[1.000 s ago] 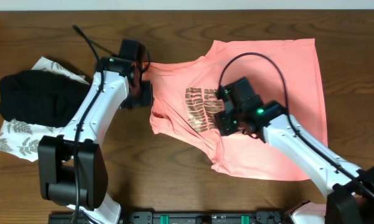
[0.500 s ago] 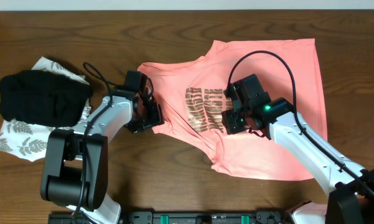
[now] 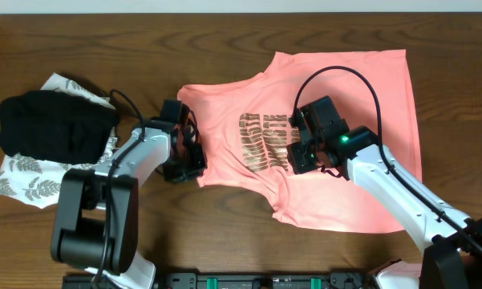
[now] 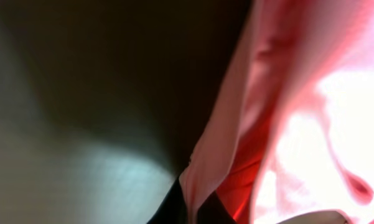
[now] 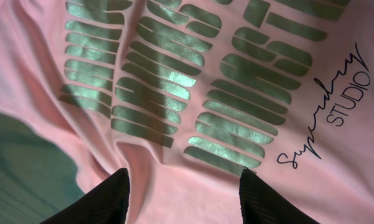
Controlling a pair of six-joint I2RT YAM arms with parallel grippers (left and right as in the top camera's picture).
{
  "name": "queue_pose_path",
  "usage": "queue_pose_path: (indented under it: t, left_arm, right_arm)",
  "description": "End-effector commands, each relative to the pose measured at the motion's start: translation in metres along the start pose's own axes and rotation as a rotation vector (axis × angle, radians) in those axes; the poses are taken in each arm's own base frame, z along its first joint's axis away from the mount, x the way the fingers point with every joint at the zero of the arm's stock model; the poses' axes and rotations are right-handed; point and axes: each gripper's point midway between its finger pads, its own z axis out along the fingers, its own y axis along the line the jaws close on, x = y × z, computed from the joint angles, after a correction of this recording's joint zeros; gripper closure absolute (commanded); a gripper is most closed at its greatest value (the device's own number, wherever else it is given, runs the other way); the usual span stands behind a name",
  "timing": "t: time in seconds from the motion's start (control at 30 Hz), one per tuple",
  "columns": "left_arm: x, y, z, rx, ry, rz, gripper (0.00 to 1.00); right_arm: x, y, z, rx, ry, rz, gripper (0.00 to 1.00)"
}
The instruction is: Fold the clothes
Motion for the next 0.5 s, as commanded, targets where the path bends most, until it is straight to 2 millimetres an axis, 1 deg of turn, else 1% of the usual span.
queue_pose_path:
  t: [0.0, 0.07, 0.1, 0.17, 0.2, 0.23, 0.27, 0.33, 0.47]
  left_arm:
    - [-0.011, 0.010, -0.036, -0.096, -0.118, 0.010, 0.94]
    - [-0.017, 0.017, -0.051, -0.141, -0.189, 0.016, 0.93]
    - [-0.022, 0.018, -0.055, -0.148, -0.219, 0.019, 0.86]
    - [-0.030, 0.018, -0.058, -0.156, -0.262, 0.023, 0.65]
    - [-0.033, 0.018, -0.057, -0.160, -0.271, 0.030, 0.56]
    - [-0.034, 0.020, -0.057, -0.170, -0.274, 0.032, 0.45]
    - [-0.034, 0.023, -0.056, -0.186, -0.273, 0.030, 0.40]
    - [-0.032, 0.031, -0.054, -0.227, -0.259, 0.024, 0.37]
    - [-0.019, 0.038, -0.050, -0.255, -0.203, 0.009, 0.37]
  right_arm:
    - [-0.005, -0.002, -0.004, 0.006, -0.018, -0.008, 0.46]
    - [-0.005, -0.002, -0.004, 0.006, -0.018, -0.012, 0.46]
    - [-0.005, -0.002, -0.004, 0.006, -0.018, -0.012, 0.46]
    - [-0.005, -0.002, -0.004, 0.006, -0.018, -0.017, 0.47]
    - [-0.005, -0.002, -0.004, 0.007, -0.018, -0.020, 0.47]
    - [-0.005, -0.002, -0.004, 0.007, -0.018, -0.019, 0.47]
    - [-0.005, -0.002, -0.004, 0.006, -0.017, -0.019, 0.47]
    - [-0.004, -0.002, -0.004, 0.006, -0.013, -0.019, 0.48]
    - [-0.003, -0.002, -0.004, 0.007, -0.009, -0.019, 0.48]
